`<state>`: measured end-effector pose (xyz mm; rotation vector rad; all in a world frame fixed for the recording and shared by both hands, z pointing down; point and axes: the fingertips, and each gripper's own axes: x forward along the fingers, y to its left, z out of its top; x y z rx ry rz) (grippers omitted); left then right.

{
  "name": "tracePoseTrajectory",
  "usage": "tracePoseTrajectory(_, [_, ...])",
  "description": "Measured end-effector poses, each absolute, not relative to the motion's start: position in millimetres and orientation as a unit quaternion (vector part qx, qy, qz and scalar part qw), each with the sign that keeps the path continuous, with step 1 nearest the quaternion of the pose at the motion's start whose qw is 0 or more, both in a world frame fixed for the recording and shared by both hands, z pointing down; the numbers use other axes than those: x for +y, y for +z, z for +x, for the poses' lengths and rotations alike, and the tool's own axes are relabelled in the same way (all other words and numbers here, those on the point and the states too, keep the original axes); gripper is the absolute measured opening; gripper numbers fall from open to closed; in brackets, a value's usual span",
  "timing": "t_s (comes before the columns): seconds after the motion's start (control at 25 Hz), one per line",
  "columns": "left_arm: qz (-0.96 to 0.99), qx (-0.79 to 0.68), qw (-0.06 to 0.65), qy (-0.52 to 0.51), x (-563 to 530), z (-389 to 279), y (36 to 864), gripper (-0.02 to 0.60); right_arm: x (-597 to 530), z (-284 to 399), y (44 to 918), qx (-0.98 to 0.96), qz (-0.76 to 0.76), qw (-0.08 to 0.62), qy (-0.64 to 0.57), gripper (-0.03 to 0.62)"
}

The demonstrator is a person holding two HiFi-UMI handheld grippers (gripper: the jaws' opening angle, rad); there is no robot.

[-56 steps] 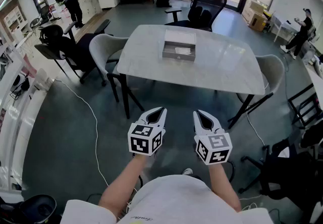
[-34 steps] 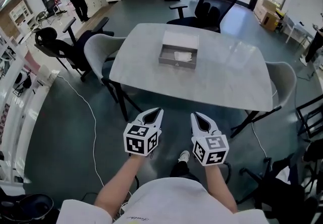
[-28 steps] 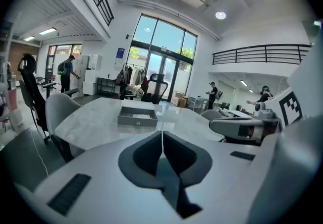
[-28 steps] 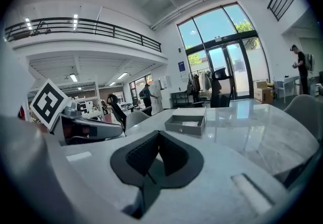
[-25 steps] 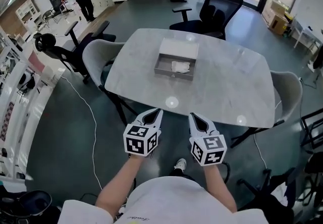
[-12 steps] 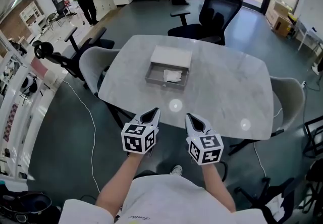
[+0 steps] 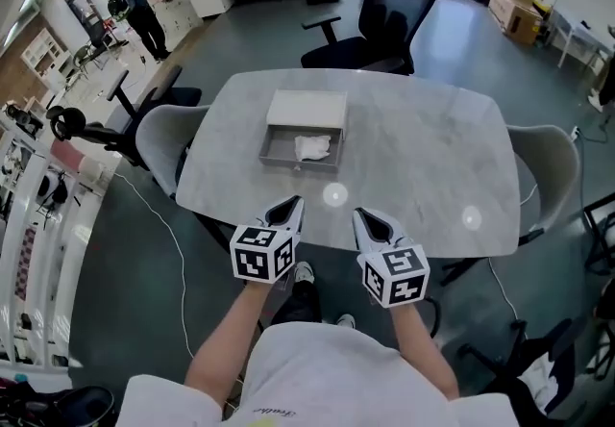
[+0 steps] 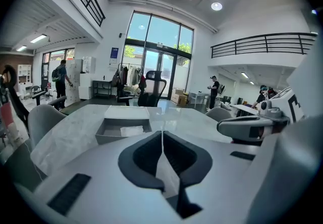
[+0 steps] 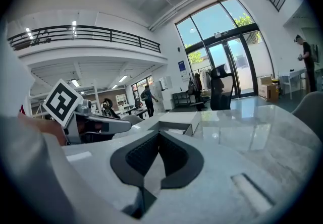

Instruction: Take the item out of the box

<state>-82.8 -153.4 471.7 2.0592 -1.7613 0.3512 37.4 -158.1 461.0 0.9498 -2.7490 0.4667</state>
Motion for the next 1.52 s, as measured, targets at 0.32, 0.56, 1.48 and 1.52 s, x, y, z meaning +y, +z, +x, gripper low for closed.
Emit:
tracePoseTrajectory(0.32, [0.783, -0.569, 0.173, 0.182, -219, -81, 490, 0.015, -203, 23, 469, -0.919, 0.342, 0.113, 0.159, 0.005])
tracePoseTrajectory(0.56, [0.817, -0.498, 0.153, 0.247, -267, -88, 515, 0.017, -240, -2, 471, -0.91, 0.363, 0.116, 0.162, 0.005])
tracePoseTrajectory(1.48, [0.845, -0.253, 0.027, 0.47, -347, -102, 590, 0.132, -306, -23, 511, -0.863, 0.439, 0.134, 0.211, 0.005])
tracePoseTrajectory(1.52, [0.845, -0.242, 0.02, 0.477, -348, -101, 594, 0.138, -306, -23, 512, -0.861, 0.441, 0.136, 0.213, 0.005])
